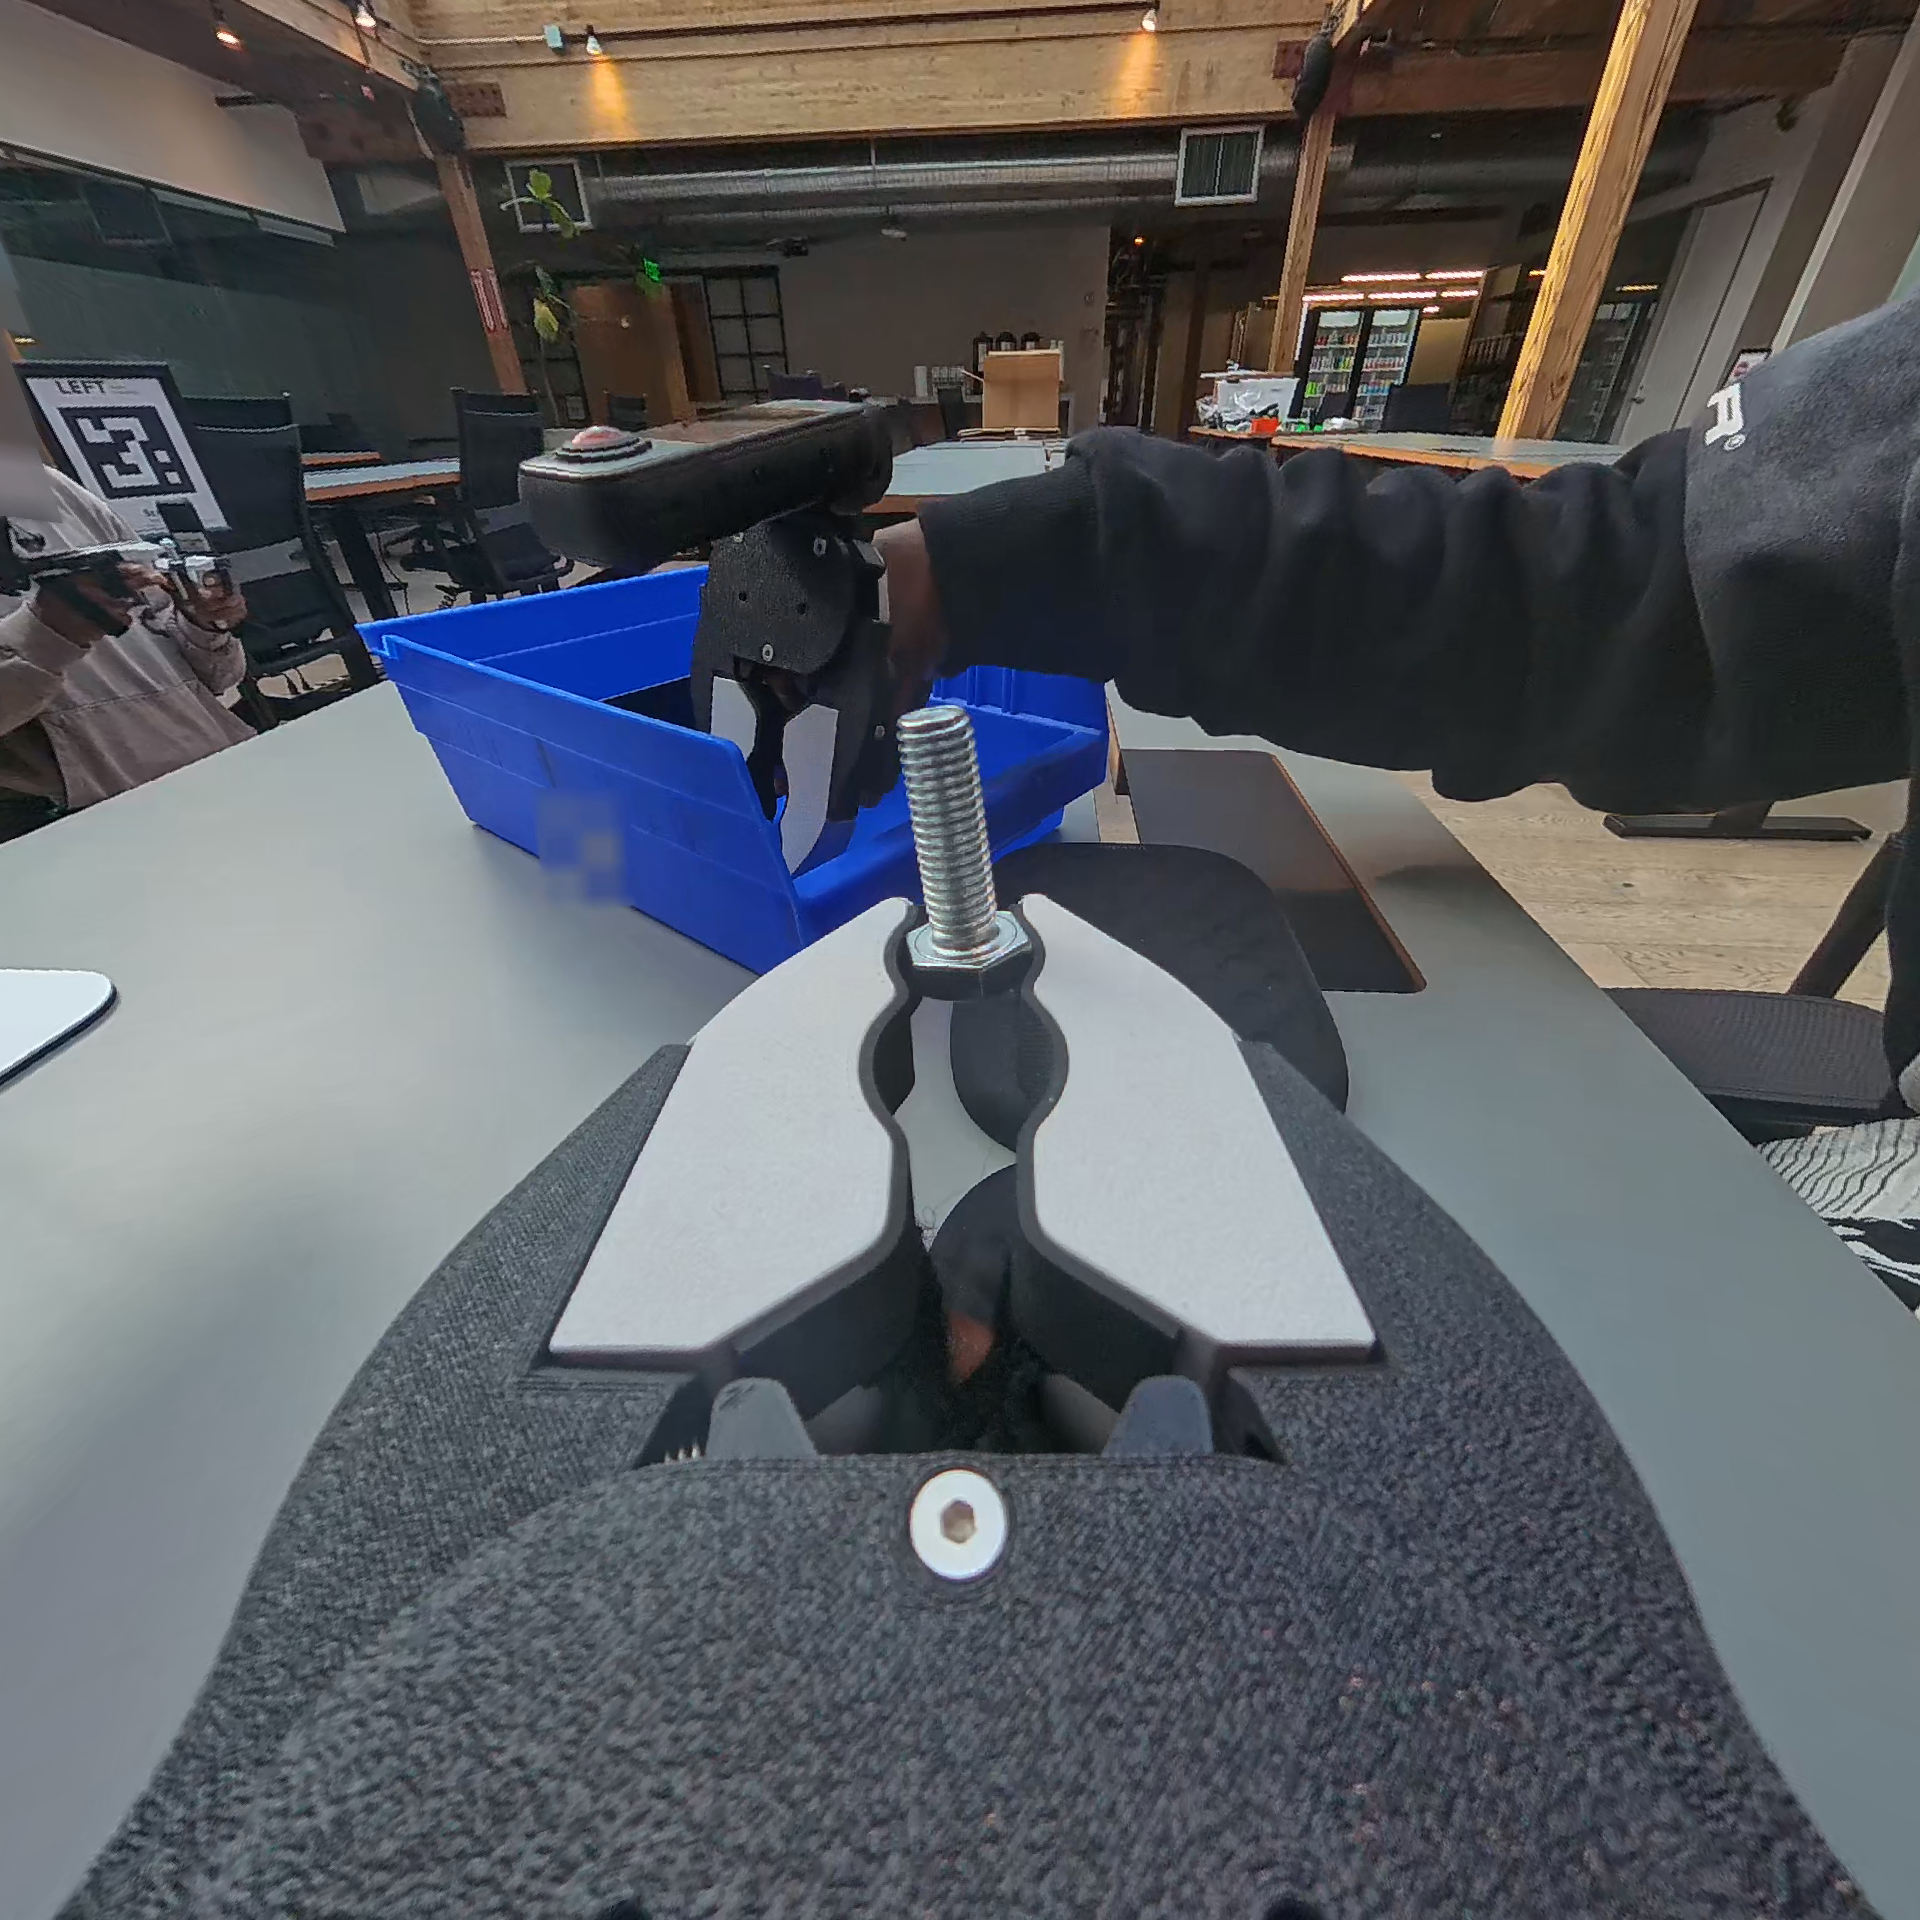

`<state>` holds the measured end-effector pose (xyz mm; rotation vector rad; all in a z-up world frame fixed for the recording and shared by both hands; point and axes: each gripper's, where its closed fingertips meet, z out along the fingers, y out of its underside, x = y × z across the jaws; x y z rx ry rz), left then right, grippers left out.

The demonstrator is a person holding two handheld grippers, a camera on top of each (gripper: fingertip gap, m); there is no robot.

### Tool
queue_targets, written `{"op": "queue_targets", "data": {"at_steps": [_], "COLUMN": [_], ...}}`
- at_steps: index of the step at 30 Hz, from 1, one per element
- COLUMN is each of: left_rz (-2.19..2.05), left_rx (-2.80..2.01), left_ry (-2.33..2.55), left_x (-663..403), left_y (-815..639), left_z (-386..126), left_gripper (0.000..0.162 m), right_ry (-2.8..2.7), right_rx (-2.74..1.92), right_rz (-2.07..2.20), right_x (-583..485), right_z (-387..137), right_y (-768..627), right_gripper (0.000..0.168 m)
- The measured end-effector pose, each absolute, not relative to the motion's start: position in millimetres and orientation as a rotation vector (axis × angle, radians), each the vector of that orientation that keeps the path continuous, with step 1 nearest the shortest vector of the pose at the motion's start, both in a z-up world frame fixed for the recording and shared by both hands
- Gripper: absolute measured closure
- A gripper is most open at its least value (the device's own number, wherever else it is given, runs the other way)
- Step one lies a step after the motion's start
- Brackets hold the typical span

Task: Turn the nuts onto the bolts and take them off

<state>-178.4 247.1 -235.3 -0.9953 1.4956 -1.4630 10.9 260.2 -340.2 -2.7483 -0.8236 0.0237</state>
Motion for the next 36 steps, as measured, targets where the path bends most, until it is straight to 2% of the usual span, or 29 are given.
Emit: {"op": "queue_targets", "data": {"at_steps": [1, 3, 9, 13, 15, 22, 23, 25, 29, 36], "left_rz": [-1.463, -1.463, -1.466, -1.464, -1.463, -1.459, -1.459, -1.458, -1.454, -1.413], "left_rx": [-0.995, -0.995, -0.997, -0.997, -0.997, -0.996, -0.996, -0.996, -1.004, -1.049], "left_ry": [1.496, 1.494, 1.490, 1.493, 1.494, 1.497, 1.497, 1.496, 1.473, 1.484], "left_x": [-178, -178, -179, -178, -178, -178, -178, -178, -178, -174], "left_y": [247, 247, 248, 247, 247, 247, 247, 247, 250, 252], "left_z": [-235, -235, -235, -235, -235, -235, -235, -235, -234, -238], "left_gripper": [0.147, 0.147, 0.147, 0.147, 0.147, 0.147, 0.147, 0.147, 0.146, 0.104], "right_ry": [-0.813, -0.786, -0.714, -0.899, -1.004, -1.167, -1.171, -1.193, -1.201, -0.902], "right_rx": [-2.756, -2.755, -2.585, -2.242, -2.133, -2.121, -2.124, -2.125, -2.101, -2.189], "right_rz": [0.015, 0.005, -0.072, 0.273, 0.403, 0.521, 0.531, 0.505, 0.481, 0.203], "right_x": [12, 14, -9, -110, -152, -207, -210, -211, -209, -104], "right_z": [-340, -332, -255, -193, -177, -196, -198, -204, -200, -168], "right_y": [260, 260, 269, 272, 265, 261, 262, 264, 265, 294], "right_gripper": [0.141, 0.135, 0.138, 0.138, 0.139, 0.142, 0.143, 0.159, 0.159, 0.159]}}
